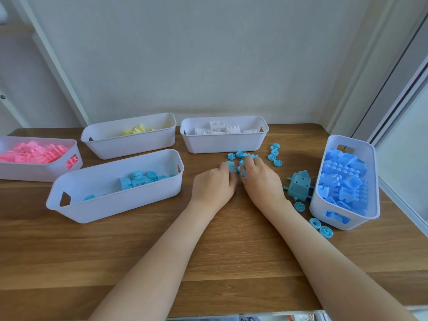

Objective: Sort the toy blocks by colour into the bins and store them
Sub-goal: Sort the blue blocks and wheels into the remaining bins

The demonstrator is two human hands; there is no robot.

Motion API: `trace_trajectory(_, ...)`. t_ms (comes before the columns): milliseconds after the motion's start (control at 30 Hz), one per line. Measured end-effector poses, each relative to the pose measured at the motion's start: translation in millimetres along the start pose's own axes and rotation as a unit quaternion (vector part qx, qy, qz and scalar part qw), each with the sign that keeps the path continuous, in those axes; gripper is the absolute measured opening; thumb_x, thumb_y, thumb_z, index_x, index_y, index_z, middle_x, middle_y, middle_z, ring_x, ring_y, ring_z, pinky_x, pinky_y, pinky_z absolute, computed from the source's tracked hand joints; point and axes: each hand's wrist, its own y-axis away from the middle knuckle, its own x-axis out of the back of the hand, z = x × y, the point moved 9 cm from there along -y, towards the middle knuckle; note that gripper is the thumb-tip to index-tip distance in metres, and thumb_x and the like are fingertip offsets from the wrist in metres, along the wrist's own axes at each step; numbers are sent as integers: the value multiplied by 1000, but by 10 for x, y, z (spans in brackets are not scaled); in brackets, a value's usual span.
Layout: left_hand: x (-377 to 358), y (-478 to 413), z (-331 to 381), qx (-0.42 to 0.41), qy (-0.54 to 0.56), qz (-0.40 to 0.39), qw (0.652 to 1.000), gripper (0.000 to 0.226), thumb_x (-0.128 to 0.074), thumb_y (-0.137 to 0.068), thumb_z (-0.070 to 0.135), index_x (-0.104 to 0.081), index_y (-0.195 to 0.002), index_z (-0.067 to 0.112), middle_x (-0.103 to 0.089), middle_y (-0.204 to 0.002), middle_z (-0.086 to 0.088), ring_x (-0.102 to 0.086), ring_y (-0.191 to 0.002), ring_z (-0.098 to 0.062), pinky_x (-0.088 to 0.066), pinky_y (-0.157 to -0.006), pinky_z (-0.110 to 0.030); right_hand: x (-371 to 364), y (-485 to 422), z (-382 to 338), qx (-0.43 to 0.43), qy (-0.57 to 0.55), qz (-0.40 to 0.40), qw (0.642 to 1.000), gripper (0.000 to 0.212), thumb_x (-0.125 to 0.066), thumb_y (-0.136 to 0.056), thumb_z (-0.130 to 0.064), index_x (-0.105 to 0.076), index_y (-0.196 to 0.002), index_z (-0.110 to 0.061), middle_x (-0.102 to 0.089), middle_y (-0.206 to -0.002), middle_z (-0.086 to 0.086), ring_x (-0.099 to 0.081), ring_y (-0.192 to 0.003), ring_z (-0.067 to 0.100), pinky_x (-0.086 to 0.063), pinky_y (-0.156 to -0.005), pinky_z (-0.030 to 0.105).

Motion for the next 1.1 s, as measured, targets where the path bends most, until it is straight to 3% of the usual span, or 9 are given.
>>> trace_trajectory(133, 28, -1, -42, 11, -3, 10, 1000, 27, -32, -102, 34, -50, -109, 14, -48, -72, 5, -45, -56, -8, -22, -42, -16, 36, -20, 90, -38, -120, 10, 992, 20, -50, -95, -20, -51, -113, -11, -56, -101, 4, -55, -78, 12, -48, -65, 22)
trace_trajectory(233, 37, 1, -45, 9, 7, 10, 1000, 27, -33, -102, 34, -49, -112, 14, -48, -74, 5, -45, -57, -8, -22, -43, -15, 11, -34, 148, -58, -177, 10, 982, 21, -54, -92, -13, -53, -113, -11, -56, -105, 4, -52, -80, 9, -43, -68, 19)
trace_trajectory(500, 134, 7, -66, 23, 40, -3, 999, 27, -33, -102, 34, -48, -111, 13, -49, -75, 4, -44, -57, -8, -22, -43, -17, 100, -88, 170, -100, -248, 47, 963, 15, -54, -93, -13, -56, -107, -8, -59, -104, 5, -49, -85, 6, -33, -68, 10)
trace_trajectory(700, 337, 51, -116, 27, 52, 29, 998, 30, -33, -102, 34, -50, -115, 13, -58, -81, 2, -49, -62, -9, -25, -45, -13, 42, -126, 112, -128, -261, 22, 957, 14, -54, -93, -16, -55, -106, -12, -60, -106, 5, -52, -85, 10, -36, -70, 16)
trace_trajectory(867, 724, 157, -180, 30, 66, 81, 994, 28, -34, -101, 37, -49, -102, 13, -57, -74, 1, -56, -64, -14, -38, -50, -20, 159, -172, -153, -103, -311, 25, 944, 13, -53, -93, -17, -56, -104, -10, -59, -102, 3, -51, -88, 12, -35, -70, 16)
trace_trajectory(1000, 1205, 263, -535, 68, 132, 144, 978, 24, -40, -99, 34, -46, -90, 13, -46, -60, 2, -48, -56, -19, -31, -48, -28, 301, -265, -620, -44, -361, 12, 931, 6, -54, -91, -10, -54, -95, -14, -56, -94, 0, -48, -80, 12, -37, -61, 9)
trace_trajectory(1100, 1415, 353, -1042, 114, 111, 156, 975, 24, -39, -99, 36, -45, -88, 15, -51, -62, -1, -49, -56, -17, -33, -45, -28, 421, -371, -1043, 10, -376, 12, 927, 2, -53, -89, -11, -54, -90, -13, -54, -86, -1, -46, -74, 14, -36, -60, 8)
